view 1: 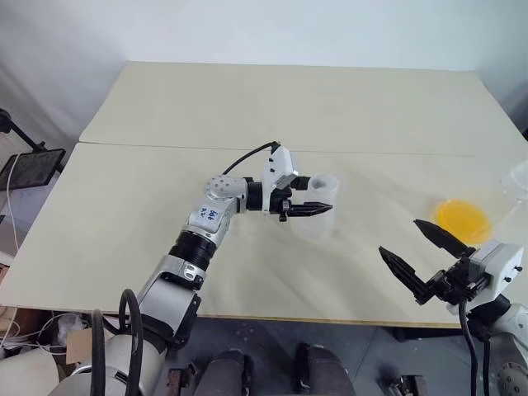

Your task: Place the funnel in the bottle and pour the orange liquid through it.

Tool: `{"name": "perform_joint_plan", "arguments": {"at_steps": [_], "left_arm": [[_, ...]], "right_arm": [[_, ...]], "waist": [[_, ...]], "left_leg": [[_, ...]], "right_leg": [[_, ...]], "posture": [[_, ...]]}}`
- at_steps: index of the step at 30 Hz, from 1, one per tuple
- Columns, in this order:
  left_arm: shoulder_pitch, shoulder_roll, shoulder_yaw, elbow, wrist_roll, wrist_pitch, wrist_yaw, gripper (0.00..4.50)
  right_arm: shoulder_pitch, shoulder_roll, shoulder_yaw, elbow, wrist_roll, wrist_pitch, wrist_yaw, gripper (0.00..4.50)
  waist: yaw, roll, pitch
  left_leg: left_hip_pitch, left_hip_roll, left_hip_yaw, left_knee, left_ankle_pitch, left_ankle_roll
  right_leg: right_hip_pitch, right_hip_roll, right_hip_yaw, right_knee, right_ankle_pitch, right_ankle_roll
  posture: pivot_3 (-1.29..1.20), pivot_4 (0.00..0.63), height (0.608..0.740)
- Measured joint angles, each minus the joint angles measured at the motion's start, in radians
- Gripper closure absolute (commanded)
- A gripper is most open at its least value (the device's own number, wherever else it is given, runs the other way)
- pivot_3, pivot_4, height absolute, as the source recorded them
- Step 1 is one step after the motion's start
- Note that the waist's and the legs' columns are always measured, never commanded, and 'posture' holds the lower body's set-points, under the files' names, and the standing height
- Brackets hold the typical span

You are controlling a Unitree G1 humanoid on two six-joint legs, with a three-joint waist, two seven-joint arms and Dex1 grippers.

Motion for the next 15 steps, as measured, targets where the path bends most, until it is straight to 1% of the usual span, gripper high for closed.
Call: {"name": "perform_joint_plan", "arguments": {"at_steps": [6,8,9,13,15], "left_arm": [[-0.001,-0.010,0.010,0.028,0.024,-0.063,0.008,2.12],[-0.001,-0.013,0.014,0.033,0.026,-0.070,0.008,1.40],[-0.001,-0.017,0.023,0.038,0.026,-0.074,0.008,1.20],[-0.012,-0.043,0.042,0.073,0.026,-0.092,0.016,0.03],[-0.028,-0.055,0.050,0.088,0.026,-0.101,0.020,0.03]], "right_arm": [[0.002,0.006,0.000,-0.012,0.001,0.000,-0.014,0.00],[0.000,0.006,0.001,-0.012,0.001,0.000,-0.015,0.00],[-0.002,0.006,0.002,-0.012,0.001,0.000,-0.015,0.00],[-0.007,0.005,0.010,-0.012,0.002,0.000,-0.014,0.00],[-0.008,0.004,0.010,-0.012,0.003,0.000,-0.012,0.00]], "waist": [[0.008,0.000,0.000],[0.008,0.000,0.000],[0.008,0.000,0.000],[0.011,0.000,0.000],[0.014,0.000,0.000]], "left_leg": [[-0.001,-0.002,-0.001,0.000,0.000,0.001],[-0.001,-0.002,-0.001,0.000,0.000,0.001],[-0.001,-0.002,-0.001,0.000,0.000,0.001],[-0.001,-0.002,-0.001,0.000,0.001,0.001],[-0.001,-0.002,-0.001,0.000,0.001,0.002]], "right_leg": [[0.001,-0.002,0.000,-0.001,0.000,0.000],[0.001,-0.001,0.000,0.000,0.000,0.000],[0.001,-0.001,0.000,0.000,0.000,0.000],[0.001,-0.002,0.000,-0.001,0.000,0.001],[0.001,-0.002,0.000,-0.001,0.000,0.001]], "posture": [[0.00,0.150,0.740],[0.00,0.150,0.740],[0.00,0.150,0.740],[0.00,0.150,0.740],[0.00,0.150,0.740]]}}
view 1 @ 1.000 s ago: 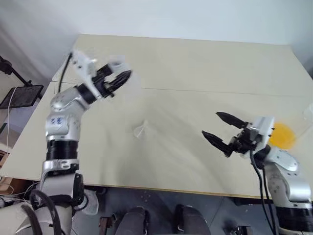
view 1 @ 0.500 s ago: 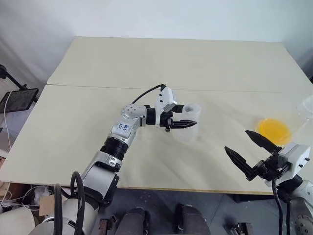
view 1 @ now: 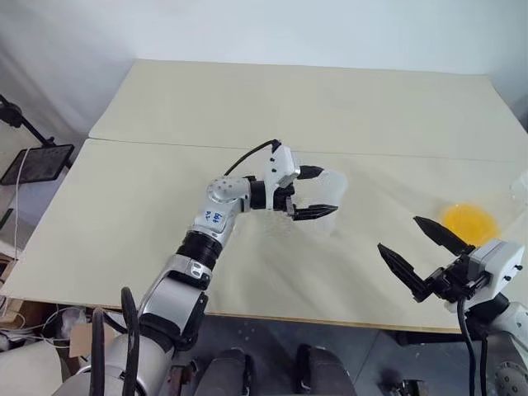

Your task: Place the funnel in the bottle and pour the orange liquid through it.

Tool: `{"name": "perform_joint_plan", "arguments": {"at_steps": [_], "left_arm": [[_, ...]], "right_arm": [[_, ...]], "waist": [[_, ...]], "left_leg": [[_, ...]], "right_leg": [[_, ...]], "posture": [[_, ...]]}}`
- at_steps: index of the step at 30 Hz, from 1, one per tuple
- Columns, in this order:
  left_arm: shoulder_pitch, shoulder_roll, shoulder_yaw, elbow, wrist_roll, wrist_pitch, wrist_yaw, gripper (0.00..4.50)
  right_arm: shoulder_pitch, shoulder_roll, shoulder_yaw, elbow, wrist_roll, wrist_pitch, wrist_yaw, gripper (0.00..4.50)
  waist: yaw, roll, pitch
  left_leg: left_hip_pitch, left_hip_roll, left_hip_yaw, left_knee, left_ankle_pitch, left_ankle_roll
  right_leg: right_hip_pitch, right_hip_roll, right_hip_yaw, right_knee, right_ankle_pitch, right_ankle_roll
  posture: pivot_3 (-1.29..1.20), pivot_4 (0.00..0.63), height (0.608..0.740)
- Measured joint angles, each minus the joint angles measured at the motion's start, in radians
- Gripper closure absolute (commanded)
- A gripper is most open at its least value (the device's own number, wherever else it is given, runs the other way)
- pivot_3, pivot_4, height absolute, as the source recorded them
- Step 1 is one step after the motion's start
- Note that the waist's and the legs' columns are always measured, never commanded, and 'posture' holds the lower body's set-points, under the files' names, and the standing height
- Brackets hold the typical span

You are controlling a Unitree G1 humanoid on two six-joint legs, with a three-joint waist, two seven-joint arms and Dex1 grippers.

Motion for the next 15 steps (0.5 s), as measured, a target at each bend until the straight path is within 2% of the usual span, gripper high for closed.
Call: {"name": "perform_joint_plan", "arguments": {"at_steps": [5,9,15], "left_arm": [[-0.015,0.005,0.015,0.017,-0.001,-0.021,-0.005,0.03],[0.014,0.116,0.072,-0.074,-0.046,-0.011,-0.073,0.03],[0.134,0.285,0.170,-0.230,-0.118,0.013,-0.150,0.03]], "right_arm": [[-0.003,-0.011,0.000,0.000,0.011,0.004,0.009,0.00],[-0.025,-0.028,0.002,0.010,0.017,0.009,0.022,0.00],[-0.092,-0.059,0.020,0.065,0.025,0.019,0.066,0.00]], "waist": [[0.004,0.000,0.000],[-0.016,0.000,0.000],[-0.015,0.001,0.000]], "left_leg": [[0.000,0.000,0.000,0.000,0.000,0.000],[0.001,0.001,0.000,-0.001,0.000,0.000],[0.001,0.001,-0.003,0.000,0.000,0.000]], "right_leg": [[0.000,0.000,0.000,0.000,0.000,0.000],[-0.001,0.000,0.000,0.002,0.000,0.000],[0.000,0.000,-0.001,0.003,0.000,0.000]], "posture": [[0.00,0.150,0.740],[0.00,0.150,0.740],[0.00,0.150,0.740]]}}
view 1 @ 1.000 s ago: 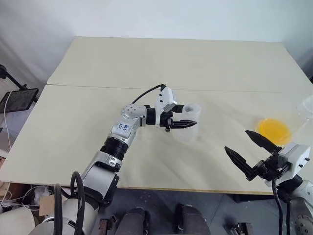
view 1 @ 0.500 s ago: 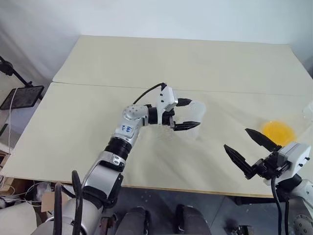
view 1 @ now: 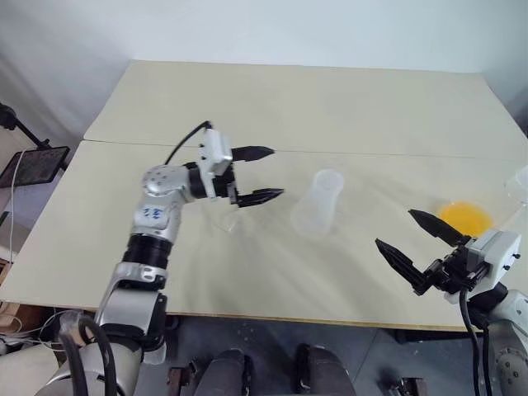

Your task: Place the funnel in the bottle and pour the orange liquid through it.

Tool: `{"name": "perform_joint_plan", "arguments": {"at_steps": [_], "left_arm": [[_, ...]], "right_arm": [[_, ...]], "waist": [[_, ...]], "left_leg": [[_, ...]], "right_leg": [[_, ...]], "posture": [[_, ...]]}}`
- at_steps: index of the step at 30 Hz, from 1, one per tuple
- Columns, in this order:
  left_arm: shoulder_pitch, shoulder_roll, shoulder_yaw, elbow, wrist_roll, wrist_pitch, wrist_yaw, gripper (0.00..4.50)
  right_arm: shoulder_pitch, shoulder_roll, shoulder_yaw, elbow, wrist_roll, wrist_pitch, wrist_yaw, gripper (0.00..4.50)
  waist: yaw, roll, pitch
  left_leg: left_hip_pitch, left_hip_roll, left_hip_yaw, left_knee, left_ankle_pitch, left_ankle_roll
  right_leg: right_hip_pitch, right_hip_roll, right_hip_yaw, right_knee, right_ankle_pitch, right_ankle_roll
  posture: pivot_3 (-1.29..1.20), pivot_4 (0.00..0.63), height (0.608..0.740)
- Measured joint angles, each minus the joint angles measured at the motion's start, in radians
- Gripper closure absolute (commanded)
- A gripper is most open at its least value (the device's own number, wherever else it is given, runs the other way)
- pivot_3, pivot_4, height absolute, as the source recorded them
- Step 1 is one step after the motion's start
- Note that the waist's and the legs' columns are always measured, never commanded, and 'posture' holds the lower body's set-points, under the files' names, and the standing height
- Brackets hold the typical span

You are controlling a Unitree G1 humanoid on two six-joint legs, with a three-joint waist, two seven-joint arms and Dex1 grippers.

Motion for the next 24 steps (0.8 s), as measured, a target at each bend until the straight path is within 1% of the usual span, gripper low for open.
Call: {"name": "perform_joint_plan", "arguments": {"at_steps": [3,5,7,9,12,13,14,16,18,20,24], "left_arm": [[0.044,0.090,0.079,-0.078,-0.021,0.016,0.043,0.03],[0.089,0.150,0.147,-0.165,-0.068,0.087,0.078,0.03],[0.208,0.216,0.213,-0.279,-0.114,0.172,0.106,0.03],[0.406,0.272,0.272,-0.386,-0.142,0.236,0.120,0.03],[0.691,0.283,0.360,-0.466,-0.151,0.289,0.150,0.03],[0.760,0.284,0.389,-0.475,-0.151,0.292,0.159,0.03],[0.857,0.284,0.444,-0.497,-0.148,0.278,0.171,0.03],[0.983,0.284,0.523,-0.507,-0.144,0.250,0.183,0.03],[1.063,0.280,0.584,-0.527,-0.147,0.242,0.200,0.03],[1.120,0.268,0.625,-0.594,-0.165,0.247,0.222,0.03],[1.161,0.259,0.640,-0.710,-0.214,0.288,0.256,0.03]], "right_arm": [[-0.046,-0.037,0.011,0.023,0.015,0.006,0.053,0.00],[-0.073,-0.067,0.027,0.027,0.034,0.017,0.097,0.00],[-0.095,-0.104,0.047,0.031,0.063,0.046,0.151,0.00],[-0.122,-0.139,0.067,0.042,0.082,0.067,0.202,0.00],[-0.184,-0.149,0.108,0.060,0.083,0.070,0.256,0.00],[-0.200,-0.152,0.125,0.061,0.082,0.069,0.271,0.00],[-0.227,-0.152,0.154,0.060,0.081,0.069,0.291,0.00],[-0.256,-0.152,0.189,0.060,0.079,0.068,0.318,0.00],[-0.279,-0.152,0.211,0.063,0.074,0.067,0.338,0.00],[-0.315,-0.152,0.238,0.078,0.062,0.065,0.355,0.00],[-0.335,-0.151,0.245,0.112,0.047,0.062,0.370,0.00]], "waist": [[0.000,0.000,0.000],[-0.002,0.000,0.000],[-0.004,0.001,0.000],[-0.019,0.002,-0.001],[-0.026,0.000,0.001],[-0.025,0.000,0.001],[-0.026,-0.001,0.001],[-0.021,-0.001,0.001],[-0.008,-0.001,0.001],[0.003,-0.001,0.000],[0.002,-0.001,0.000]], "left_leg": [[0.000,-0.001,-0.001,0.000,0.000,0.000],[0.000,0.000,-0.003,0.000,0.000,0.000],[0.001,0.000,-0.004,-0.002,0.000,0.000],[0.002,0.000,-0.004,-0.003,-0.001,-0.001],[0.001,0.002,-0.005,-0.002,-0.001,-0.002],[0.001,0.003,-0.005,-0.001,-0.001,-0.002],[0.001,0.004,-0.005,-0.001,-0.002,-0.003],[0.001,0.005,-0.005,-0.001,-0.002,-0.004],[0.001,0.004,-0.006,-0.001,-0.003,-0.004],[0.001,0.003,-0.006,-0.001,-0.003,-0.004],[0.001,0.001,-0.007,-0.001,-0.004,-0.006]], "right_leg": [[0.001,-0.001,0.001,-0.001,0.000,0.000],[0.001,-0.001,0.002,0.000,0.000,0.000],[0.001,-0.001,0.003,0.000,0.000,0.000],[0.002,-0.002,0.005,0.000,0.000,0.000],[0.002,-0.003,0.005,-0.003,0.000,0.000],[0.002,-0.004,0.006,-0.003,0.000,-0.001],[0.002,-0.004,0.006,-0.004,0.000,-0.001],[0.003,-0.005,0.005,-0.005,-0.001,-0.002],[0.003,-0.007,0.005,-0.008,-0.001,-0.003],[0.003,-0.010,0.005,-0.009,-0.001,-0.003],[0.003,-0.012,0.005,-0.009,-0.001,-0.003]], "posture": [[0.00,0.150,0.740],[0.00,0.150,0.740],[0.00,0.150,0.740],[0.00,0.150,0.740],[0.00,0.150,0.740],[0.00,0.150,0.740],[0.00,0.150,0.740],[0.00,0.150,0.740],[0.00,0.150,0.740],[0.00,0.150,0.740],[0.00,0.150,0.740]]}}
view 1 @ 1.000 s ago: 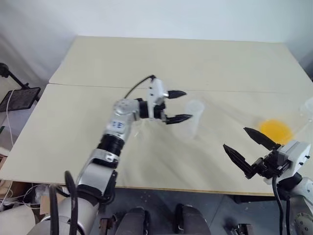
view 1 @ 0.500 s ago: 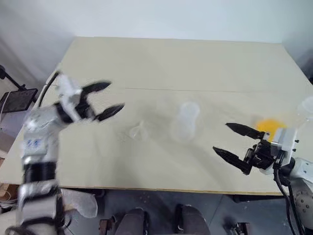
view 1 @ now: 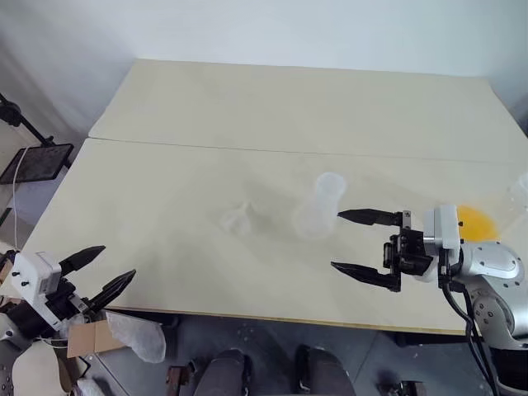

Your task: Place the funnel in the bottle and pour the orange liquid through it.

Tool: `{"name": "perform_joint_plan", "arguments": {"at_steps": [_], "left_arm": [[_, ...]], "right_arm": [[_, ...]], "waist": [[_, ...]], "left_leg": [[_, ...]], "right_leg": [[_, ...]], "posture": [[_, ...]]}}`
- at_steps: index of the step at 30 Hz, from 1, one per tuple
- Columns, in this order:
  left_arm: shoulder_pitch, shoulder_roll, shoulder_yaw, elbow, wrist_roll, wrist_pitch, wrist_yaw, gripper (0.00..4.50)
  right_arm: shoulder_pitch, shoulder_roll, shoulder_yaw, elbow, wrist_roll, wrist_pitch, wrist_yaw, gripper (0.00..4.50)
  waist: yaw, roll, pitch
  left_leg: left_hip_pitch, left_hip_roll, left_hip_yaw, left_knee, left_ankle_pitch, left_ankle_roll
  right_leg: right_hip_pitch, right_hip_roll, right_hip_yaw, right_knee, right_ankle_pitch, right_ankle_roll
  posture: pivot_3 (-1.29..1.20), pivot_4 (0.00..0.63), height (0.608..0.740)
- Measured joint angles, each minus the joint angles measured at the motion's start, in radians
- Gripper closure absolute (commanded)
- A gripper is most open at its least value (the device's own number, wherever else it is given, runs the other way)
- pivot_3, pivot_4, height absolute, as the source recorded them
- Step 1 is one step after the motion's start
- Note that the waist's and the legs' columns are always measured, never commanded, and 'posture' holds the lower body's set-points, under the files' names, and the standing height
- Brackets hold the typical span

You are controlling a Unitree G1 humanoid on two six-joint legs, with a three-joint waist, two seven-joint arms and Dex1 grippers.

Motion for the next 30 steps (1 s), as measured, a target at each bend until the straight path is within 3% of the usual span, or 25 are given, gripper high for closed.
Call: {"name": "perform_joint_plan", "arguments": {"at_steps": [4,8,12,18,30], "left_arm": [[-0.031,-0.021,-0.097,-0.153,-0.034,0.077,0.069,0.03],[-0.202,-0.060,-0.272,-0.168,-0.015,0.145,0.163,0.03],[-0.415,-0.094,-0.431,-0.006,0.086,0.154,0.233,0.03],[-0.577,-0.149,-0.555,0.214,0.174,0.087,0.222,0.03],[-0.674,-0.182,-0.601,0.298,0.210,0.071,0.190,3.91]], "right_arm": [[-0.007,0.006,-0.001,0.071,-0.034,-0.026,0.005,0.00],[0.044,0.007,-0.016,0.102,-0.050,-0.047,0.005,0.00],[0.094,0.007,-0.037,0.094,-0.059,-0.057,-0.009,0.00],[0.143,0.007,-0.088,0.045,-0.059,-0.057,-0.057,0.00],[0.265,0.027,-0.127,-0.045,-0.062,-0.060,-0.162,0.00]], "waist": [[-0.003,0.000,0.000],[0.001,0.001,0.000],[-0.005,0.001,-0.001],[-0.002,0.001,-0.001],[0.000,0.001,-0.001]], "left_leg": [[0.000,0.000,0.001,0.000,0.001,0.002],[0.000,0.000,0.001,0.000,0.002,0.003],[0.001,-0.001,0.005,0.000,0.002,0.004],[0.001,0.000,0.006,0.000,0.002,0.003],[0.001,0.000,0.005,0.001,0.002,0.003]], "right_leg": [[0.000,0.001,0.000,0.003,0.000,0.000],[-0.001,0.003,-0.001,0.008,0.000,0.000],[-0.002,0.011,-0.003,0.010,0.000,0.000],[-0.002,0.012,-0.004,0.010,0.000,0.001],[-0.002,0.011,-0.003,0.009,0.000,0.001]], "posture": [[0.00,0.150,0.740],[0.00,0.150,0.740],[0.00,0.150,0.740],[0.00,0.150,0.740],[0.00,0.150,0.740]]}}
